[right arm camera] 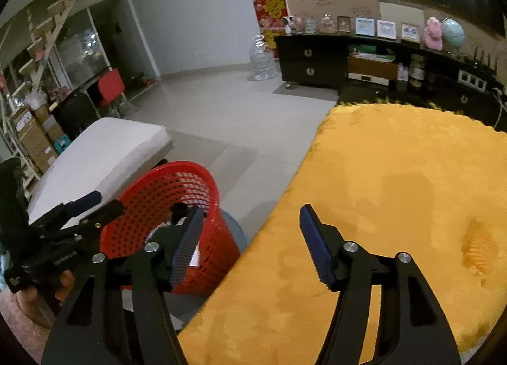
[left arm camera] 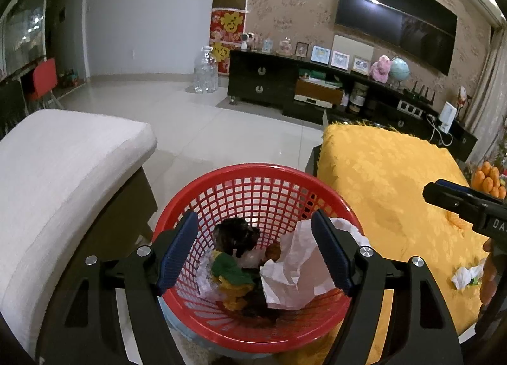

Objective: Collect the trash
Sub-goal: 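Move the left gripper to the table and grasp the white tissue bundle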

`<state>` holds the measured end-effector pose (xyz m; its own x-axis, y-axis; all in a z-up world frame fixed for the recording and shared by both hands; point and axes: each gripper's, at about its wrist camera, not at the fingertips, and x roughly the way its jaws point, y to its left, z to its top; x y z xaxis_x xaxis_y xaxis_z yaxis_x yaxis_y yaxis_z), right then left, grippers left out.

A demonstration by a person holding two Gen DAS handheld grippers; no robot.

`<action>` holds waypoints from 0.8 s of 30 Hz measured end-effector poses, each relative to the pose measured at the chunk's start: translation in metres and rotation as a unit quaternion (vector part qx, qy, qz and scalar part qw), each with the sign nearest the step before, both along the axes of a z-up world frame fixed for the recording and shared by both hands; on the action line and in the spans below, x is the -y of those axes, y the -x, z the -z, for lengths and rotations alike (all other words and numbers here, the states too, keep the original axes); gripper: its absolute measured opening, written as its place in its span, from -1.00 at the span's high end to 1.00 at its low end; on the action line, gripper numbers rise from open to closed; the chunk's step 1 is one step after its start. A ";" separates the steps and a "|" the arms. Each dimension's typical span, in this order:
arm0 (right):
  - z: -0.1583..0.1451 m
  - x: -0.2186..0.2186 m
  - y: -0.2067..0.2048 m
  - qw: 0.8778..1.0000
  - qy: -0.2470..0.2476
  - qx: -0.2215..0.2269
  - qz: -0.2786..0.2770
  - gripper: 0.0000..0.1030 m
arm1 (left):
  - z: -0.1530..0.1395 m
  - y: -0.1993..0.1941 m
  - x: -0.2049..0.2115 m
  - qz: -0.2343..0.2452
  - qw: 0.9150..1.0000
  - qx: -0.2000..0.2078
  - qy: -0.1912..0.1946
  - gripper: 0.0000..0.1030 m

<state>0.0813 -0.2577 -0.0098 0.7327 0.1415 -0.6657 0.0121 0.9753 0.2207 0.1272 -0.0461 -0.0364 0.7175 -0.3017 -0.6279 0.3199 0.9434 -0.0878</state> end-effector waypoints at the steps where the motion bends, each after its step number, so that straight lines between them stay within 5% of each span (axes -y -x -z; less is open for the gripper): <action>1: 0.000 0.004 0.003 1.000 0.001 0.001 0.006 -0.32 | -0.001 0.002 0.002 0.001 1.000 0.005 -0.002 -0.40; 8: 0.001 0.048 0.029 0.998 0.011 -0.002 0.058 -0.63 | -0.002 0.018 0.024 0.027 0.999 0.017 -0.007 -0.52; 14: 0.008 0.103 0.064 0.992 0.040 -0.010 0.116 -0.69 | -0.001 0.034 0.054 0.062 0.998 0.019 -0.015 -0.56; 24: 0.029 0.199 0.133 0.961 0.079 -0.011 0.264 -0.75 | 0.013 0.067 0.138 0.167 0.985 0.006 -0.044 -0.58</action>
